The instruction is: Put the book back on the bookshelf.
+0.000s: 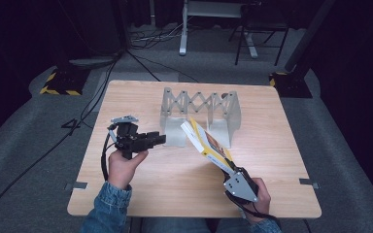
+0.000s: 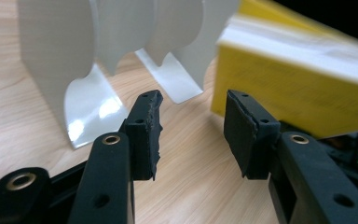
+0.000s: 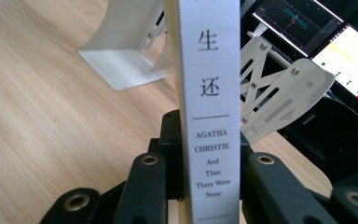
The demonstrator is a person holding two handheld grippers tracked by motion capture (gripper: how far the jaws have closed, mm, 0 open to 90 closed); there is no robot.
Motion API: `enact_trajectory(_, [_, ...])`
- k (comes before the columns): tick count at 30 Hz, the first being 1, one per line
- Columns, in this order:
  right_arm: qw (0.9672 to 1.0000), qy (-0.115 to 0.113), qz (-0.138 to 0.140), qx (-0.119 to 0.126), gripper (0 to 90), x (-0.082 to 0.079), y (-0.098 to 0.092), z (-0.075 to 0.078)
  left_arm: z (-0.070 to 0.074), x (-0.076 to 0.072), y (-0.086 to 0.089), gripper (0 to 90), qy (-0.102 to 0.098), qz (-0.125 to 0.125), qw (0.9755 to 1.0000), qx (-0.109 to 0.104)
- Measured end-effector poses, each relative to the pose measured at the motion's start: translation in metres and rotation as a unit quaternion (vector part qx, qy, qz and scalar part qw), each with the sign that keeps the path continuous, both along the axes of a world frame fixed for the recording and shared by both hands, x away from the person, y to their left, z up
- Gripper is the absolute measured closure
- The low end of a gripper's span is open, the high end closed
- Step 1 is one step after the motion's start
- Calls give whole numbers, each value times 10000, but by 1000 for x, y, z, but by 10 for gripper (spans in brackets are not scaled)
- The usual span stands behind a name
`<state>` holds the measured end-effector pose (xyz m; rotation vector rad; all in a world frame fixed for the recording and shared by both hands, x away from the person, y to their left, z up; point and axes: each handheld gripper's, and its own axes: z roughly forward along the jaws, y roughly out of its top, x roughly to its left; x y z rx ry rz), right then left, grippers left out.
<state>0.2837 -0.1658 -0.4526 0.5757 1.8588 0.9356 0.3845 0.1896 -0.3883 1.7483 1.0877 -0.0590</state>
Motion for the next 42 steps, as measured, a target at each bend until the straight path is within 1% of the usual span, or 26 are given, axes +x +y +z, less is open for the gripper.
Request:
enact_trajectory(4, [9992, 44, 101, 386, 756, 2, -3, 12, -11, -2, 11, 562, 136, 108, 9998, 14])
enact_trajectory(5, [9988, 76, 115, 479, 757, 3, -4, 14, -18, -2, 14, 562, 158, 164, 9997, 54])
enact_trajectory(7, [9983, 91, 134, 552, 757, 5, -5, 16, -21, -3, 15, 563, 148, 193, 9997, 72])
enact_trajectory(8, [9976, 89, 146, 676, 757, 7, -7, 20, -24, -3, 16, 563, 135, 236, 9996, 126])
enact_trajectory(9, [9976, 89, 146, 676, 757, 7, -7, 20, -26, -4, 16, 563, 100, 285, 9993, 237])
enact_trajectory(10, [9966, 96, 158, 808, 757, 8, -8, 24, -31, -6, 17, 563, -2, 416, 9981, 457])
enact_trajectory(11, [9966, 96, 158, 808, 757, 8, -8, 24, -31, -6, 17, 562, -2, 416, 9981, 457])
enact_trajectory(13, [9957, 82, 177, 905, 757, 10, -10, 28, -34, -8, 19, 560, -88, 523, 9967, 609])
enact_trajectory(15, [9956, 75, 176, 921, 757, 13, -11, 32, -39, -11, 22, 550, -225, 697, 9944, 764])
enact_trajectory(16, [9958, 14, 135, 907, 757, 15, -12, 35, -43, -16, 23, 547, -380, 819, 9911, 979])
enact_trajectory(17, [9958, 14, 135, 907, 757, 15, -12, 35, -43, -16, 23, 545, -380, 819, 9911, 979])
enact_trajectory(18, [9953, 19, 105, 959, 757, 17, -13, 38, -46, -21, 23, 544, -560, 870, 9874, 1200])
enact_trajectory(19, [9953, 19, 105, 959, 757, 17, -13, 38, -46, -21, 23, 542, -560, 870, 9874, 1200])
enact_trajectory(22, [9951, -26, 21, 985, 757, 21, -15, 42, -50, -27, 21, 537, -782, 882, 9786, 1688])
enact_trajectory(23, [9949, -45, -50, 1003, 757, 25, -17, 44, -53, -29, 20, 525, -932, 898, 9759, 1758])
enact_trajectory(24, [9951, -62, -87, 987, 757, 27, -18, 45, -60, -32, 21, 522, -1115, 917, 9707, 1921])
enact_trajectory(25, [9953, -92, -130, 958, 757, 28, -19, 45, -60, -32, 21, 523, -1115, 917, 9707, 1921])
enact_trajectory(26, [9956, -130, -184, 913, 757, 30, -19, 46, -65, -33, 22, 523, -1073, 932, 9691, 2017])
enact_trajectory(29, [9955, -158, -246, 899, 757, 33, -20, 47, -70, -33, 24, 521, -1036, 931, 9685, 2062])
enact_trajectory(31, [9947, -127, -288, 979, 757, 37, -21, 48, -74, -34, 26, 518, -987, 941, 9685, 2085])
enact_trajectory(34, [9922, -73, -350, 1197, 757, 46, -22, 51, -80, -37, 29, 512, -936, 943, 9667, 2186])
enact_trajectory(35, [9916, -59, -359, 1245, 757, 49, -22, 51, -81, -37, 31, 511, -939, 929, 9654, 2246])
enact_trajectory(36, [9910, -48, -374, 1284, 757, 52, -22, 51, -83, -38, 31, 510, -925, 960, 9655, 2235])
enact_trajectory(38, [9902, -59, -400, 1340, 757, 57, -20, 51, -84, -40, 34, 505, -930, 1001, 9638, 2290])
enact_trajectory(39, [9902, -59, -400, 1340, 757, 57, -20, 51, -84, -40, 34, 502, -930, 1001, 9638, 2290])
enact_trajectory(42, [9891, -72, -484, 1389, 757, 70, -17, 52, -90, -43, 40, 488, -925, 1026, 9605, 2415])
